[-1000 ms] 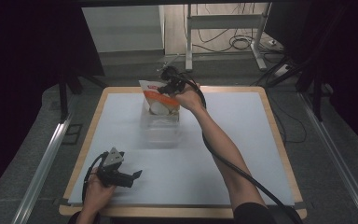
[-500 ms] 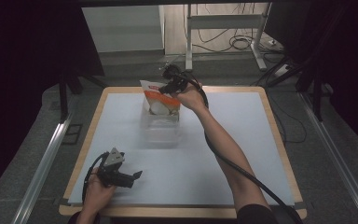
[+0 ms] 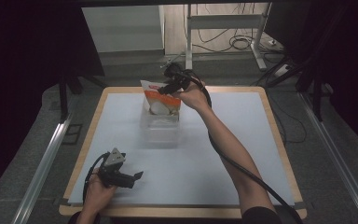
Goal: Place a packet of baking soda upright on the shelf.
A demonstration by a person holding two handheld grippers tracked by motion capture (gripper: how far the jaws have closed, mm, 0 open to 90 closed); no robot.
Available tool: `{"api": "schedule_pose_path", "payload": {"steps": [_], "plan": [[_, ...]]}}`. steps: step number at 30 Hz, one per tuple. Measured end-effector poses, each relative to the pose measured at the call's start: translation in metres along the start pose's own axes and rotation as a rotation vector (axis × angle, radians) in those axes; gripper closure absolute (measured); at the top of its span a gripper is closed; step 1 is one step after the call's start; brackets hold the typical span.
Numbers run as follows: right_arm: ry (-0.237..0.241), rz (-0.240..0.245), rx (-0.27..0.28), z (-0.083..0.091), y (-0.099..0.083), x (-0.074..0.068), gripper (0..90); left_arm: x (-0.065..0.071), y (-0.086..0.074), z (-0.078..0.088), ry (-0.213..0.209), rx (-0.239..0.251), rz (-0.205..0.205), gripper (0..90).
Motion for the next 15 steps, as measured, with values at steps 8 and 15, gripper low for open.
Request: {"api": "schedule_pose_path", "payload": {"steps": [8, 15], "plan": [[0.015, 0.000, 0.024, 0.007, -0.001, 0.000, 39.7, 0.000, 0.000, 0.001, 0.006, 0.007, 0.000, 0.0], [0.021, 0.013, 0.042, 0.012, -0.005, -0.004, 30.6, 0.000, 0.000, 0.000, 0.015, 0.001, -0.011, 0.0]]}}
Point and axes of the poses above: each handheld gripper's, and its own axes: z roughly backward along the jaws, y roughly out of its top, x roughly to its right, the point moved 4 cm from there along -z, roughly forward along the jaws, and after that the axes turned 13 degrees about -z, right-handed, at the moved point
